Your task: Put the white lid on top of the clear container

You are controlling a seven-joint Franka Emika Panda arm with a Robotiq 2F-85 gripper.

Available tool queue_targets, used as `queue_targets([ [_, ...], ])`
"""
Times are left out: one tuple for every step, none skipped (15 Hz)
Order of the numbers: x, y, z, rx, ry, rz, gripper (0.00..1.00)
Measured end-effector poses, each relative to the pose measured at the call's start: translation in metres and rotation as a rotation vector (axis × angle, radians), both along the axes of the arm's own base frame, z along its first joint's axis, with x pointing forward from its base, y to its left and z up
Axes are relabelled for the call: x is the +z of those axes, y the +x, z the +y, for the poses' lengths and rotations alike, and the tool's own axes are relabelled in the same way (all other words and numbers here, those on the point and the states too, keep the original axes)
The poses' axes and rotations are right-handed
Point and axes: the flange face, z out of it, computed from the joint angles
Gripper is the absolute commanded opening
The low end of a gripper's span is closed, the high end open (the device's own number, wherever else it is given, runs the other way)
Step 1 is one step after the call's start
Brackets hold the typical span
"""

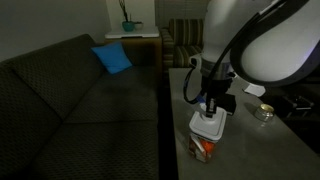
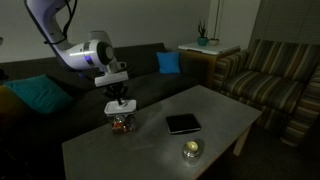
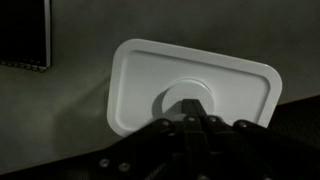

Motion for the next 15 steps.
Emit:
queue_targets([
  [0.000, 0.000, -0.001, -0.007, 0.006, -0.005, 0.00],
  [0.000, 0.000, -0.002, -0.012, 0.012, -0.009, 0.00],
  [-0.001, 0.001, -0.004, -0.018, 0.019, -0.010, 0.00],
  [-0.002, 0.001, -0.005, -0.026, 0.027, -0.010, 0.00],
  [-0.003, 0.001, -0.006, -0.037, 0.034, -0.005, 0.00],
  [-0.004, 0.001, -0.007, -0.050, 0.042, 0.001, 0.00],
  [-0.006, 0.002, -0.009, -0.068, 0.052, 0.008, 0.00],
  [-0.008, 0.002, -0.010, -0.087, 0.061, 0.015, 0.00],
  [-0.010, 0.003, -0.012, -0.106, 0.071, 0.022, 0.00],
  [-0.013, 0.002, -0.013, -0.122, 0.078, 0.031, 0.00],
  [-0.014, 0.003, -0.014, -0.136, 0.084, 0.036, 0.00],
  [-0.014, 0.004, -0.015, -0.148, 0.088, 0.039, 0.00],
  [-0.014, 0.004, -0.015, -0.158, 0.090, 0.042, 0.00],
  [-0.014, 0.005, -0.016, -0.165, 0.092, 0.044, 0.00],
  [-0.014, 0.005, -0.016, -0.169, 0.093, 0.045, 0.00],
])
